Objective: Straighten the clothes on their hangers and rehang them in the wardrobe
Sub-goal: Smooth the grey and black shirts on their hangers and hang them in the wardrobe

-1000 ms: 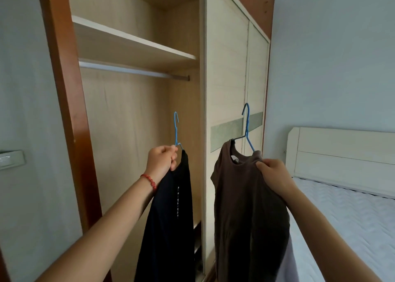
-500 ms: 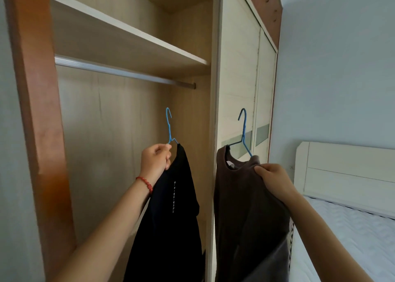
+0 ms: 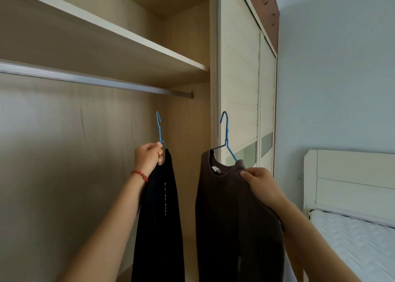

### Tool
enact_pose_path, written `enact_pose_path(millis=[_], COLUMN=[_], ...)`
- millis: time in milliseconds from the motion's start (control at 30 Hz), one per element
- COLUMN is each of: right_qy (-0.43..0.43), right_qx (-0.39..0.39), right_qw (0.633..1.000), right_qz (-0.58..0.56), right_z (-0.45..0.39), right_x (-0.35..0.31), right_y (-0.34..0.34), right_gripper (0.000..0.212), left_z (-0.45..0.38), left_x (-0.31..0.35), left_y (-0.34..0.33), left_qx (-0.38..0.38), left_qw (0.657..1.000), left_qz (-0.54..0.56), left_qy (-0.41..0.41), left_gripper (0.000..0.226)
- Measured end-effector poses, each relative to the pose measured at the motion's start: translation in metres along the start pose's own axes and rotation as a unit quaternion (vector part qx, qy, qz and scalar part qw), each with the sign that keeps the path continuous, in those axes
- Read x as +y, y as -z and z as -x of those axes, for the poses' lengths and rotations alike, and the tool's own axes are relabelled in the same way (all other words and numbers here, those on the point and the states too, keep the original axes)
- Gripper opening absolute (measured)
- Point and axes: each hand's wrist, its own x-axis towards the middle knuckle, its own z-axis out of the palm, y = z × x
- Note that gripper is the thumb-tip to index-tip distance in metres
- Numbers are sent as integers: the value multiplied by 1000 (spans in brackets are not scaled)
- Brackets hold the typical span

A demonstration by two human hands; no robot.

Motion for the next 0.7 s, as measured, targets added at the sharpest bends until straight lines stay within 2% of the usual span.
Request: enact_pose_path(millis=[267,700], right_qy=[9,62], right_qx=[3,15], right_qw=[1000,997], right_qz=[-11,-36], right_z=[-87,-263], right_x=[13,-5], right_y=[-45,-115], right_gripper=[36,34], left_z=[-106,-272], left_x=[-21,-47], left_y=[-29,-46], left_qx=[-14,-27], left_qw=[999,998], left_qz=[20,28], left_qy=[-28,-55], left_gripper=[32,27])
